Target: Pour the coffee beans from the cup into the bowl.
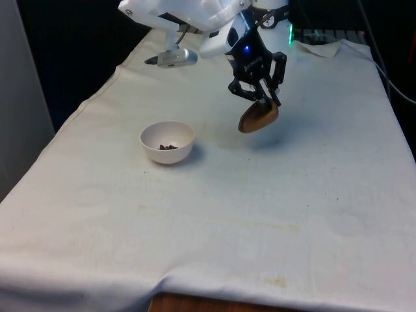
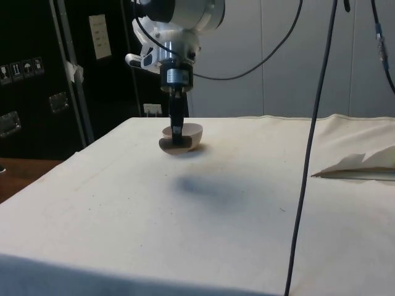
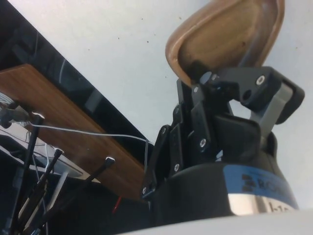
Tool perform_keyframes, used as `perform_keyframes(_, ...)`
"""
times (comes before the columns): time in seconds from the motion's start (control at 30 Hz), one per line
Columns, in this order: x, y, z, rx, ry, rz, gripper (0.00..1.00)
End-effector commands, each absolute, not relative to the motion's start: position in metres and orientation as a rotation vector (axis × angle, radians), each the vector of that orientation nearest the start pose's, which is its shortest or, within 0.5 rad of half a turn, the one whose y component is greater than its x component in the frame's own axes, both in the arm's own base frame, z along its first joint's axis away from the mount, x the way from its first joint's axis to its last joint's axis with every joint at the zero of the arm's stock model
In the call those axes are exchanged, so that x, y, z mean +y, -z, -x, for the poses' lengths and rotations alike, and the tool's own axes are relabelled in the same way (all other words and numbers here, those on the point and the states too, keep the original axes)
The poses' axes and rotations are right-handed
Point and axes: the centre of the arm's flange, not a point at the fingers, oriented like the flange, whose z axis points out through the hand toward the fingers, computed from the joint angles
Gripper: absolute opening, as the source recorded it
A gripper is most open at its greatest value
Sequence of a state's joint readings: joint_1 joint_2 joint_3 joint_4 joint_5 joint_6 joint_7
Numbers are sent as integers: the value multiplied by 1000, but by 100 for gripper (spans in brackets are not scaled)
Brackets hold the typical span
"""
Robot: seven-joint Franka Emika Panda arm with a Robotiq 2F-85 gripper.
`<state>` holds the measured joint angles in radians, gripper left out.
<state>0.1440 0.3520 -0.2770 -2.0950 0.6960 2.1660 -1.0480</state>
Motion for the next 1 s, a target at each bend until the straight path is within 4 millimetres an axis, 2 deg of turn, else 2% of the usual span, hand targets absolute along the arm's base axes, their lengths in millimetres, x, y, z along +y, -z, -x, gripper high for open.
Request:
perform_keyframes(0.0,-48,-243,-557,-587,54,2595,1)
perform_keyframes(0.43,-43,-232,-558,-570,51,2650,1)
perform_keyframes(0.97,-43,-231,-561,-600,22,2728,1)
